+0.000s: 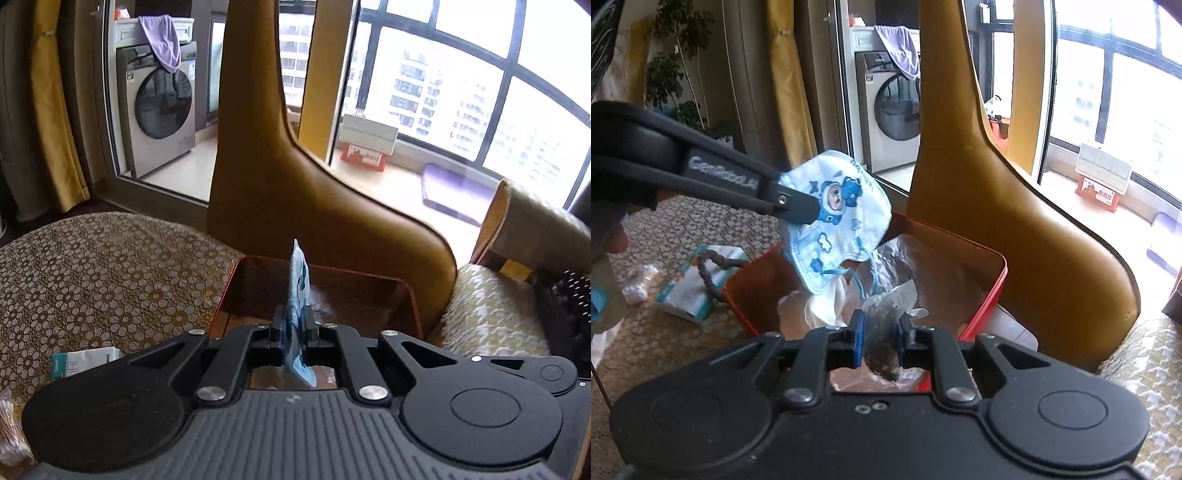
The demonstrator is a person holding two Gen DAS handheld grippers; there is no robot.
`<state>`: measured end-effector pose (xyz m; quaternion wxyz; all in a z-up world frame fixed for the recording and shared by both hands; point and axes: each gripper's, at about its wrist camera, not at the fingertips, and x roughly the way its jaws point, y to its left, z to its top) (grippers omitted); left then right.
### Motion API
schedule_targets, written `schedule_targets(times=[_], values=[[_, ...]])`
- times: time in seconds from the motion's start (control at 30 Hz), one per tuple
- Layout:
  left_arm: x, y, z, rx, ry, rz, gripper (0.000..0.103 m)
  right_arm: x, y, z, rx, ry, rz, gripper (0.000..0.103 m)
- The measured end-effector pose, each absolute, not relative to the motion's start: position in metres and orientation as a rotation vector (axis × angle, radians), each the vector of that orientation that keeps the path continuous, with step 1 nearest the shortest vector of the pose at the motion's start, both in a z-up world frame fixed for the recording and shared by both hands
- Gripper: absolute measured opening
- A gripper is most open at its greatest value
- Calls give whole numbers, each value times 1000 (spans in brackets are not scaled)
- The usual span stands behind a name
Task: Organize soft objects
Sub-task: 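Carry the mask packet and small bag with both tools into the orange-red box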
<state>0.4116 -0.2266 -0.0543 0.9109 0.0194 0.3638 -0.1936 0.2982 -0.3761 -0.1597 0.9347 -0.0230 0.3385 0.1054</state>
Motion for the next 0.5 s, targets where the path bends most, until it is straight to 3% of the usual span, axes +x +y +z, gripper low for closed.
schedule_targets(times=[0.5], values=[[429,-234,-86,95,849,-356,7,315,-370,-176,-102,735,207,16]])
